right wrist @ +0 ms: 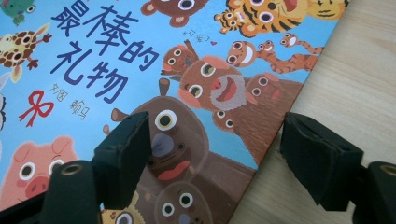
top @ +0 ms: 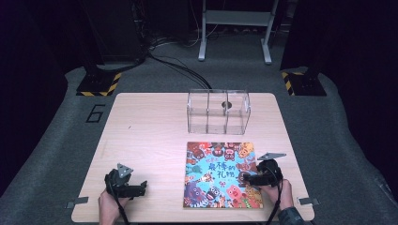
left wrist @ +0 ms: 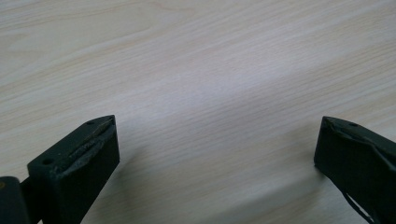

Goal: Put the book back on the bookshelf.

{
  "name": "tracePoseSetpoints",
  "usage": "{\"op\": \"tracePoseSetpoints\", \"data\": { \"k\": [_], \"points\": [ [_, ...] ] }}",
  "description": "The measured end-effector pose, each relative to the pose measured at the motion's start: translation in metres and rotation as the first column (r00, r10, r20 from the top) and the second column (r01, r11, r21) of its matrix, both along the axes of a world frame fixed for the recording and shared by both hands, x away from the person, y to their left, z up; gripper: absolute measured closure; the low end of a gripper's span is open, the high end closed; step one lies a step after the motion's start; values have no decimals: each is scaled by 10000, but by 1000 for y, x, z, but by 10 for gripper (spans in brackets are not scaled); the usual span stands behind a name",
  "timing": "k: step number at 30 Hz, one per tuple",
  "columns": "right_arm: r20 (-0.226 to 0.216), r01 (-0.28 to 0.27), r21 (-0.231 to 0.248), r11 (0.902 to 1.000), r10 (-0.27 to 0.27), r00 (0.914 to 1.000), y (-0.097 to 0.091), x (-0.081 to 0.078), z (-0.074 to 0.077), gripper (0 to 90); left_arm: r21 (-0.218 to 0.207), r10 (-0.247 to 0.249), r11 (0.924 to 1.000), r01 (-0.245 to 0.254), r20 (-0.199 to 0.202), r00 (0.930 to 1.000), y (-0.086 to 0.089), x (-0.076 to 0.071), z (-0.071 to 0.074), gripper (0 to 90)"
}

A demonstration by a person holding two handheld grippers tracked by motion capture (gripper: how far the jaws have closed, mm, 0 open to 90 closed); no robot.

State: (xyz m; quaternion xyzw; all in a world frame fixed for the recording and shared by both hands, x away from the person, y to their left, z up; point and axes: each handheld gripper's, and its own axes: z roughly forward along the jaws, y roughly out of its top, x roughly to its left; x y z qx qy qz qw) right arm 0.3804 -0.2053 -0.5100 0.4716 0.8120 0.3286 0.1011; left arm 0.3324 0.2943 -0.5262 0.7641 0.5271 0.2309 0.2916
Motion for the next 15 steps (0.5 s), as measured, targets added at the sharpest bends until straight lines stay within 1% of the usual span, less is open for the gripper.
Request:
{"op": "tracePoseSetpoints", "data": {
  "k": [1, 2, 3, 4, 5, 6, 8, 9, 10, 11, 12, 13, 14, 15],
  "points": [
    [-20, 101, 97, 9999, -101, 9999, 2, -1, 0, 266, -269, -141, 9995, 138, -83, 9999, -3, 0, 0, 0],
    [-95, 259, 199, 9995, -257, 9996, 3, -3, 0, 277, -337, -144, 9993, 144, 3, 9999, -6, 0, 0, 0],
    [49, 156, 172, 9997, -157, 9999, 3, -2, -1, 280, -428, -229, 9988, 232, 86, 9997, -9, 0, 0, 0],
    [98, 210, 281, 9994, -213, 9997, 4, -3, -1, 292, -559, -383, 9977, 386, 57, 9992, -12, 1, 0, 0],
    [98, 210, 281, 9994, -213, 9997, 4, -3, -1, 292, -591, -487, 9971, 486, 0, 9988, -16, 1, 1, 0],
    [42, 254, 306, 9992, -256, 9997, 4, -4, -1, 298, -688, -631, 9956, 631, 25, 9980, -20, 3, 2, 0],
    [106, 132, 297, 9995, -135, 9999, 3, -4, -1, 306, -793, -797, 9936, 799, 47, 9968, -27, 5, 3, 0],
    [65, 143, 326, 9994, -145, 9999, 4, -4, -1, 307, -958, -804, 9921, 807, 73, 9967, -32, 6, 2, 0],
    [72, 136, 319, 9994, -139, 9999, 4, -4, -1, 310, -1049, -949, 9900, 948, 39, 9955, -36, 8, 2, 0],
    [118, 121, 339, 9994, -125, 9999, 4, -4, -2, 318, -1034, -1114, 9885, 1107, -10, 9938, -40, 9, 3, 0],
    [275, 14, 425, 9991, -26, 9996, 3, -5, -3, 336, -1036, -1130, 9882, 1127, 35, 9936, -45, 10, 2, 0],
    [275, 14, 425, 9991, -26, 9996, 3, -5, -3, 336, -1111, -1222, 9863, 1216, 10, 9925, -50, 11, 2, 0],
    [324, -40, 447, 9990, 26, 9995, 2, -5, -3, 343, -991, -1422, 9850, 1412, -27, 9898, -54, 13, 2, 0],
    [271, -67, 536, 9985, 52, 9996, 3, -5, -3, 354, -742, -1611, 9844, 1597, -135, 9868, -57, 14, 3, 0]
  ]
}}
